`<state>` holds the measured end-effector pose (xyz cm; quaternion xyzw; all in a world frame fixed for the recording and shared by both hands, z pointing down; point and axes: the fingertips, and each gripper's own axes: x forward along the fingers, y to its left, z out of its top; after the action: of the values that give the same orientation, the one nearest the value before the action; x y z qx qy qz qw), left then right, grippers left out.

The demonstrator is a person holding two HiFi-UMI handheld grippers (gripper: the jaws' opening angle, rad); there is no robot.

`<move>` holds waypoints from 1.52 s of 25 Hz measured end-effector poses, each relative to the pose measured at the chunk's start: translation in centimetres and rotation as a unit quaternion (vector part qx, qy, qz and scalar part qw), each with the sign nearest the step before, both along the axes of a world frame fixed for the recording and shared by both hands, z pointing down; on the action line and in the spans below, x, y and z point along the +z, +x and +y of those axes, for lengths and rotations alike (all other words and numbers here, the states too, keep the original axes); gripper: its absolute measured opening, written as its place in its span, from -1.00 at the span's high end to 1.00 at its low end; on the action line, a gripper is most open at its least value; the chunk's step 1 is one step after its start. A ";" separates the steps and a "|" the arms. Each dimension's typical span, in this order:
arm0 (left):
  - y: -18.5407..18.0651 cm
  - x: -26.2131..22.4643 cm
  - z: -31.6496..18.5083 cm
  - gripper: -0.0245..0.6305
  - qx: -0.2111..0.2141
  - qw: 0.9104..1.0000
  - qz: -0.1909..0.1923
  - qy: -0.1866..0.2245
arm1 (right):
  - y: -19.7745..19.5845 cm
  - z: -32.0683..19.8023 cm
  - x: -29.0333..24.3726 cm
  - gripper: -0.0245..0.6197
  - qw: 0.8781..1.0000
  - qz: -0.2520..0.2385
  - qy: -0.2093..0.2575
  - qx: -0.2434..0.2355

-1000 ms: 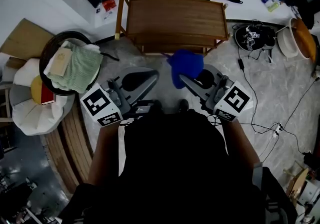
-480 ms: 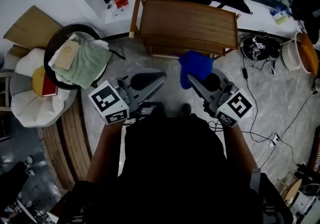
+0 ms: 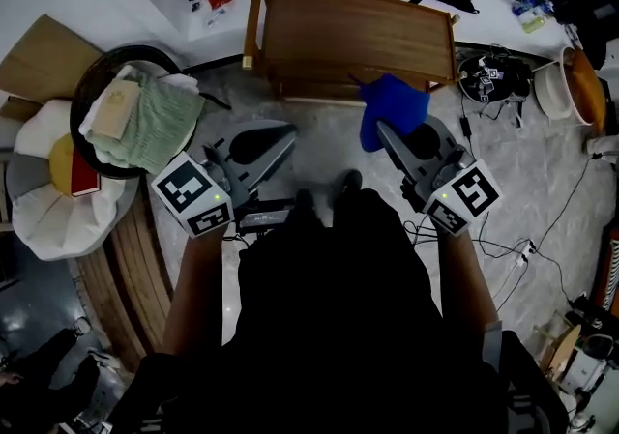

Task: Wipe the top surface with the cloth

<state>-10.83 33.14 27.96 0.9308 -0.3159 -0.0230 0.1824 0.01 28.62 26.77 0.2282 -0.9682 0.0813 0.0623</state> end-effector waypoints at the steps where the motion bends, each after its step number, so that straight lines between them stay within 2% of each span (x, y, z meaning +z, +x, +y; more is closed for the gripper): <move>1: -0.1 0.1 -0.4 0.90 -0.001 1.000 0.002 -0.001 | 0.5 -0.7 -0.1 0.73 1.000 -0.002 -0.001 0.009; 5: 0.3 0.5 -2.6 0.90 -0.002 1.000 0.006 -0.005 | 1.6 -3.3 0.6 0.73 1.000 0.003 -0.006 0.022; 10: 1.0 1.0 -7.1 0.90 -0.008 1.000 -0.011 -0.013 | 1.3 -7.8 1.8 0.73 1.000 -0.011 -0.020 0.000; 19: 3.1 2.4 -20.7 0.90 -0.035 0.998 -0.022 -0.045 | 1.9 -20.9 2.3 0.73 0.999 0.003 -0.021 -0.050; 22: 4.1 1.6 -24.6 0.90 -0.041 0.998 -0.027 -0.046 | 2.8 -24.9 1.7 0.73 0.998 -0.012 -0.020 -0.051; 28: 5.5 -2.2 -30.3 0.90 -0.052 0.997 -0.054 -0.019 | 4.1 -31.0 0.3 0.73 0.997 -0.046 -0.008 -0.058; 32: 4.6 -3.3 -32.3 0.90 -0.061 0.995 -0.080 -0.023 | 3.3 -33.6 -0.1 0.73 0.995 -0.079 -0.026 -0.056; 38: -0.5 -2.6 -34.3 0.90 -0.093 0.989 -0.103 -0.056 | -0.7 -35.9 0.4 0.73 0.993 -0.094 -0.043 -0.058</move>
<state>-11.32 -1.17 25.37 0.8832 -0.4186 0.0737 0.1981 -0.66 -7.27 27.22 0.1606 -0.9769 0.1404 -0.0146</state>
